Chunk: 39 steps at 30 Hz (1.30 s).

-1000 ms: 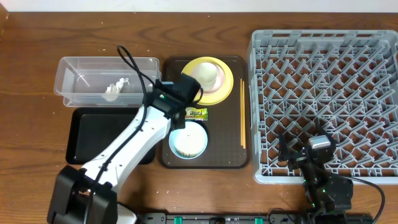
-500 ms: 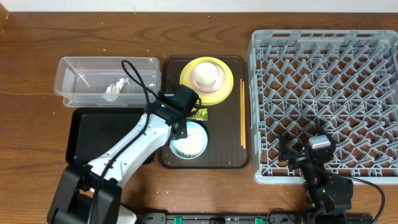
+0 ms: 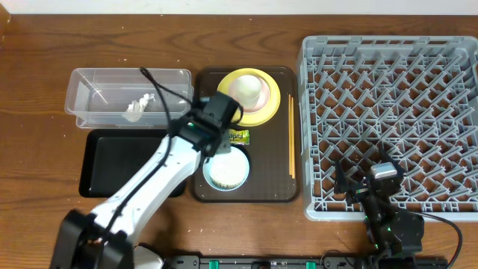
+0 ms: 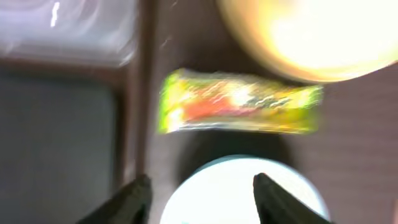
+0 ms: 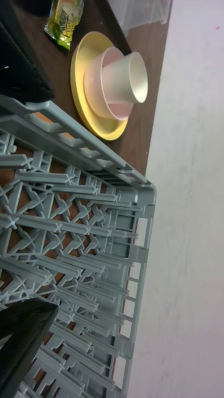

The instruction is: Sort waste into correct bins and load items into the dishwasher rack

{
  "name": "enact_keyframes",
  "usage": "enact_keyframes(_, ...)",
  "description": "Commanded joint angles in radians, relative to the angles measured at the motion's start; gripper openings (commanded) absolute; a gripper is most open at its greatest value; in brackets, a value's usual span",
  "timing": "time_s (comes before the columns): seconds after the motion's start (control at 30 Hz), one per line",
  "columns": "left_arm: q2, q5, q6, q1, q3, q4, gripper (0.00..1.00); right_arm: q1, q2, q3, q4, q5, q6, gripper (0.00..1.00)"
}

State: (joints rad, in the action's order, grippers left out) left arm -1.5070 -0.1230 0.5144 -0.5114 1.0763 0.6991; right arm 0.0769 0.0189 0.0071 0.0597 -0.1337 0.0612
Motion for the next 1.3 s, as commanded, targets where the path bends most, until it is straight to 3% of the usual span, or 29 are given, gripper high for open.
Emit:
enact_keyframes(0.0,0.024,0.154,-0.042,-0.015,0.029,-0.047,0.61,-0.005,0.001,-0.002,0.004,0.006,-0.004,0.99)
enact_keyframes(0.3,0.021,0.157,-0.057,-0.101,0.029,-0.08,0.63,-0.005,0.001,-0.002,0.004,0.006,-0.004,0.99)
enact_keyframes(1.27,0.021,0.161,-0.058,-0.101,0.029,-0.023,0.63,-0.005,0.001,-0.002,0.004,0.006,-0.004,0.99)
